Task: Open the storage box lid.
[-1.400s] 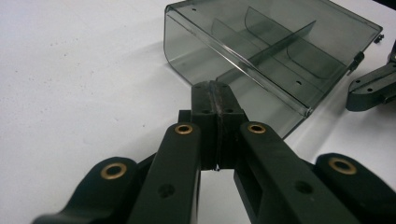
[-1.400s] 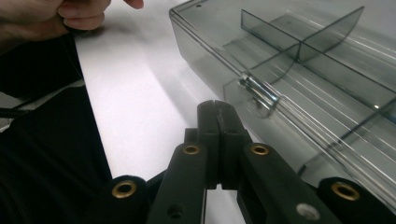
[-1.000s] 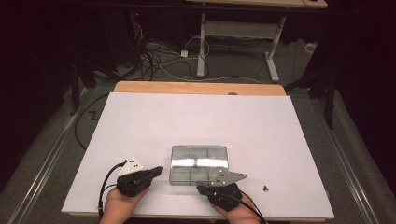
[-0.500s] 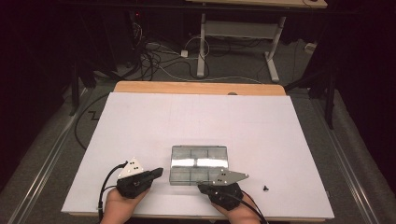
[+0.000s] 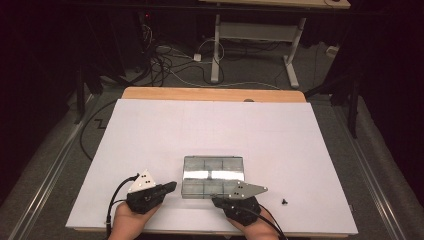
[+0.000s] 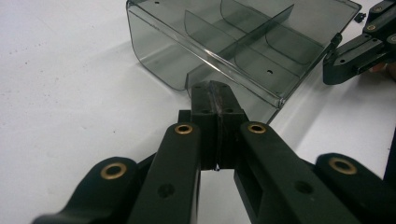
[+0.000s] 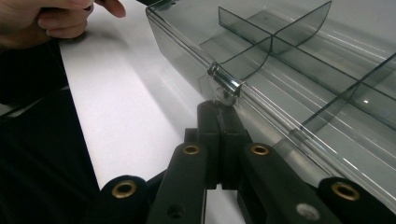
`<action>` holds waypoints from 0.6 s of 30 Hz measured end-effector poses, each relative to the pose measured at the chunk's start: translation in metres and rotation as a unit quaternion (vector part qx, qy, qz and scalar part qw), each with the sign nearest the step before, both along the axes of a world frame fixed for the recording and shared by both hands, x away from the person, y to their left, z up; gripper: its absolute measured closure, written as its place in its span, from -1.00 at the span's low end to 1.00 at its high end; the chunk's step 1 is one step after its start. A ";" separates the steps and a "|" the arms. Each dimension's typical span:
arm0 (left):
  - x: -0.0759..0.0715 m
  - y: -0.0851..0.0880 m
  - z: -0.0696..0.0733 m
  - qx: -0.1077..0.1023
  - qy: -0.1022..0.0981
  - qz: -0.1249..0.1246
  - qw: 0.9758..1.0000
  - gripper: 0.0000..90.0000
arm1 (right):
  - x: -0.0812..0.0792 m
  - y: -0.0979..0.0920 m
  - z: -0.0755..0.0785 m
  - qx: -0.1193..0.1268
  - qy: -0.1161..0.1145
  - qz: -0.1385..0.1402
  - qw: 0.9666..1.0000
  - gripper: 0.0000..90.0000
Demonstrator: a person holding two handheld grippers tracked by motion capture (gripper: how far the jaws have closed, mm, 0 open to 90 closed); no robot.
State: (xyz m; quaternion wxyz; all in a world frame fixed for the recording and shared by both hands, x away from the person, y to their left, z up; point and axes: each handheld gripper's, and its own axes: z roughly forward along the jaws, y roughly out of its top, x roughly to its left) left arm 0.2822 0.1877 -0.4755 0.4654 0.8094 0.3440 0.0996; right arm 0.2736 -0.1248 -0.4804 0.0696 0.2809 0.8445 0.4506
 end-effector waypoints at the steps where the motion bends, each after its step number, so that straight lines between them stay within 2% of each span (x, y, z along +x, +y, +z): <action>1: 0.000 0.000 0.000 0.000 0.000 0.000 1.000 0.93 | 0.000 0.000 0.000 0.001 0.000 0.000 1.000 1.00; 18: 0.000 0.001 0.000 -0.001 -0.001 0.001 1.000 0.92 | -0.001 0.000 0.000 0.001 -0.007 0.000 1.000 1.00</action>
